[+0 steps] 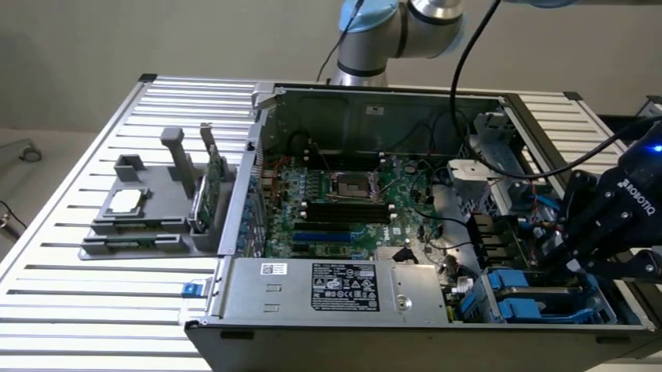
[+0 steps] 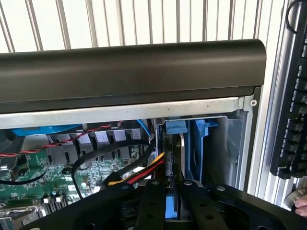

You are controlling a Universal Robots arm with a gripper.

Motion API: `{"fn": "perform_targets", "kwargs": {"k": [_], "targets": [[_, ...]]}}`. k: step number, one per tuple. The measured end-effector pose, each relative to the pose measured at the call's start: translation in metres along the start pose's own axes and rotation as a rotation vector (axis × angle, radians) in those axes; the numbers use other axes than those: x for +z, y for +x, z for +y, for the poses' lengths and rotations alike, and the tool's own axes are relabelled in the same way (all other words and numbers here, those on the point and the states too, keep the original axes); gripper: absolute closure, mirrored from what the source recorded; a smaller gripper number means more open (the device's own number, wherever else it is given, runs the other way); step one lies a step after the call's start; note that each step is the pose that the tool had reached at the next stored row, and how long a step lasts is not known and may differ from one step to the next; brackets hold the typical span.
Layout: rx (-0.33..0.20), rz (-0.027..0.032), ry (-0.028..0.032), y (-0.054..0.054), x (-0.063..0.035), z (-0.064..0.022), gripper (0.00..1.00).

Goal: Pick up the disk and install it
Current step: 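Insert the second disk wire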

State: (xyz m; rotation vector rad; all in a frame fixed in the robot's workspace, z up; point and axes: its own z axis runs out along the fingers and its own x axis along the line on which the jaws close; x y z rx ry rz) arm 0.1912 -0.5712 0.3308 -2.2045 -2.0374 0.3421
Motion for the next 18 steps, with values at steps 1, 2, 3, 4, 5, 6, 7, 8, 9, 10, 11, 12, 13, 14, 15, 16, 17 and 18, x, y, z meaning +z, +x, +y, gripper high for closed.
{"fn": "perform_targets", "kwargs": {"k": [1, 2, 3, 4, 5, 6, 7, 8, 9, 10, 11, 12, 13, 14, 15, 16, 17, 18], "targets": [[0.000, -0.0006, 0.0065, 0.000, -0.0002, 0.0008, 0.83], [-0.001, -0.0012, 0.0134, 0.000, -0.0005, 0.0018, 0.83], [-0.001, -0.0018, 0.0209, 0.000, -0.0007, 0.0029, 0.83], [-0.002, -0.0025, 0.0284, 0.000, -0.0010, 0.0041, 0.83], [-0.002, -0.0031, 0.0357, 0.000, -0.0014, 0.0055, 0.83], [-0.003, -0.0039, 0.0435, 0.001, -0.0019, 0.0074, 0.83], [-0.003, -0.0045, 0.0514, 0.001, -0.0023, 0.0094, 0.83], [-0.004, -0.0051, 0.0581, 0.001, -0.0027, 0.0111, 0.83], [-0.004, -0.0056, 0.0639, 0.001, -0.0027, 0.0126, 0.83], [-0.004, -0.0061, 0.0691, 0.001, -0.0024, 0.0136, 0.83], [-0.005, -0.0063, 0.0736, 0.001, -0.0018, 0.0141, 0.83], [-0.005, -0.0067, 0.0780, 0.001, -0.0012, 0.0144, 0.83], [-0.005, -0.0071, 0.0827, 0.001, -0.0005, 0.0147, 0.83], [-0.005, -0.0076, 0.0873, 0.001, -0.0001, 0.0149, 0.83], [-0.006, -0.0080, 0.0917, 0.001, 0.0004, 0.0153, 0.83], [-0.006, -0.0084, 0.0960, 0.001, 0.0007, 0.0156, 0.83], [-0.006, -0.0086, 0.1004, 0.001, 0.0011, 0.0161, 0.83], [-0.007, -0.0090, 0.1049, 0.001, 0.0013, 0.0165, 0.83]]}}
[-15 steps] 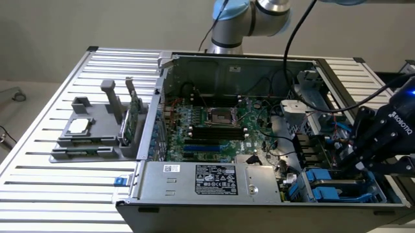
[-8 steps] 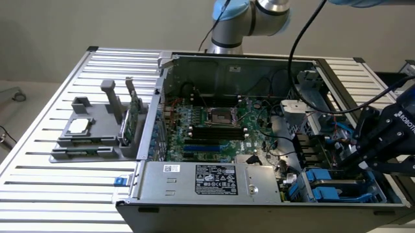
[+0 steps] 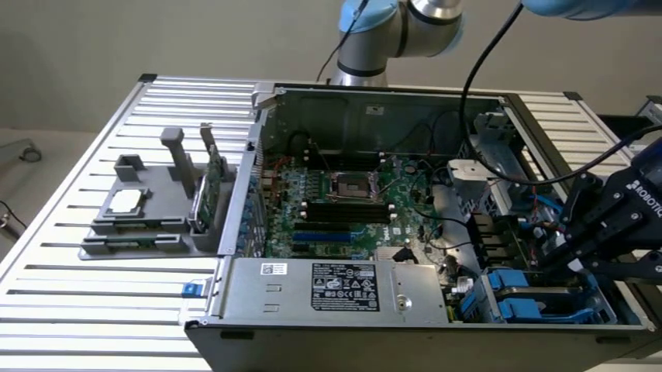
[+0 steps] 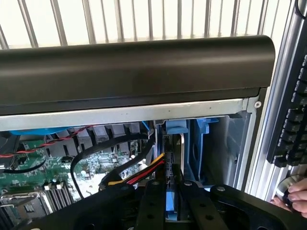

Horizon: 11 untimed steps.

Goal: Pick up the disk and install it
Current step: 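Insert the second disk wire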

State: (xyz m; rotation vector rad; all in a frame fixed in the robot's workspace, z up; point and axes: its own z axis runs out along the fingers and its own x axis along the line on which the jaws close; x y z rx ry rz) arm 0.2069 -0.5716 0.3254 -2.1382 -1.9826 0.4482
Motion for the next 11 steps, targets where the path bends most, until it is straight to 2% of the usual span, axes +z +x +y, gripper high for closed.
{"fn": "perform_targets", "kwargs": {"k": [5, 8, 11], "targets": [[-0.001, -0.0021, 0.0228, 0.0003, -0.0007, 0.0044, 0.83], [-0.002, -0.0028, 0.0317, 0.0005, -0.0013, 0.0073, 0.83], [-0.002, -0.0032, 0.0359, 0.0005, -0.0005, 0.0082, 0.83]]}}
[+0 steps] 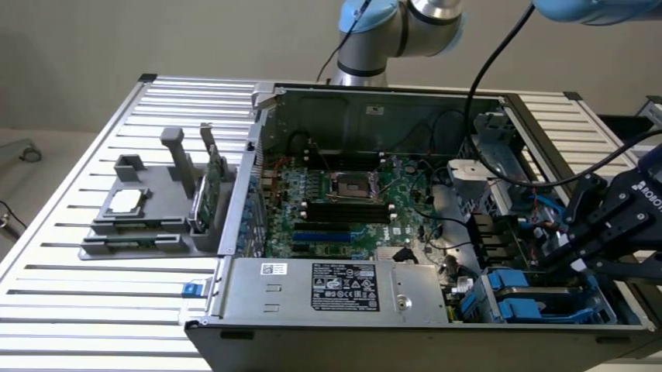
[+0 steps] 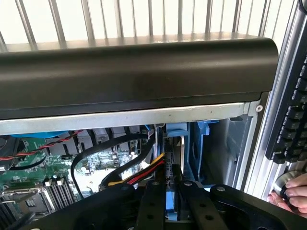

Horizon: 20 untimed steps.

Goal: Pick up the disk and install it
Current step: 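Insert the second disk wire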

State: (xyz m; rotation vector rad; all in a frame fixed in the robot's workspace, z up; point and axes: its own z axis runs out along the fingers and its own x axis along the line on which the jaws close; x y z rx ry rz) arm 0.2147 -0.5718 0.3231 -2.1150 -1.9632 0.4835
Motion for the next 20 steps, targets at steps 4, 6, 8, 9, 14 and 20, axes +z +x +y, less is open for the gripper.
{"fn": "perform_targets", "kwargs": {"k": [4, 6, 8, 9, 14, 20], "targets": [[0.000, -0.0002, 0.0031, 0.0000, 0.0011, 0.0010, 0.83], [-0.001, 0.0001, 0.0061, 0.0002, 0.0016, 0.0016, 0.83], [-0.001, -0.0004, 0.0096, 0.0002, 0.0016, 0.0021, 0.83], [-0.001, -0.0006, 0.0115, 0.0002, 0.0017, 0.0024, 0.83], [-0.002, -0.0014, 0.0219, 0.0003, 0.0016, 0.0040, 0.83], [-0.003, -0.0026, 0.0365, 0.0002, 0.0017, 0.0067, 0.83]]}}
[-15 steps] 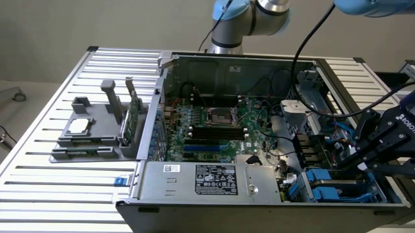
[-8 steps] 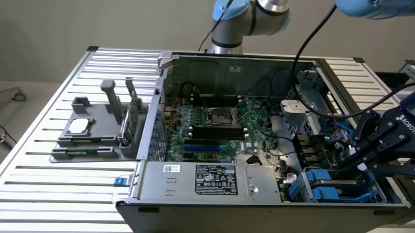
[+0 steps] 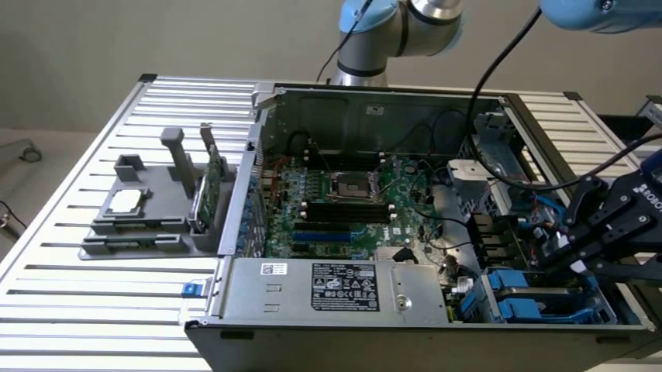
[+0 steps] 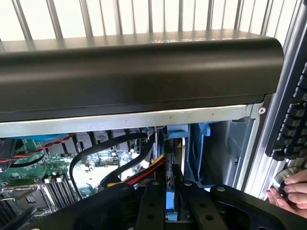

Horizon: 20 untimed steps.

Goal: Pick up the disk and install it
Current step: 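Insert the second disk wire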

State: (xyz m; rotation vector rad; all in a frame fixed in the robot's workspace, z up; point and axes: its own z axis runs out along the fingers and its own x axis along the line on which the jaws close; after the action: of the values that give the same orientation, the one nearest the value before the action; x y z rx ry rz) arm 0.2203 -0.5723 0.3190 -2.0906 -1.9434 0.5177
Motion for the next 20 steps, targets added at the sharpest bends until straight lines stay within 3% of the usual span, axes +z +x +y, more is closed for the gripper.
{"fn": "perform_targets", "kwargs": {"k": [6, 16, 20], "targets": [[-0.002, 0.0021, 0.0145, -0.0031, 0.0003, 0.0034, 0.83], [-0.009, 0.0152, 0.0223, -0.0087, 0.0027, 0.0054, 0.83], [-0.011, 0.0167, 0.0323, -0.0090, 0.0026, 0.0084, 0.83]]}}
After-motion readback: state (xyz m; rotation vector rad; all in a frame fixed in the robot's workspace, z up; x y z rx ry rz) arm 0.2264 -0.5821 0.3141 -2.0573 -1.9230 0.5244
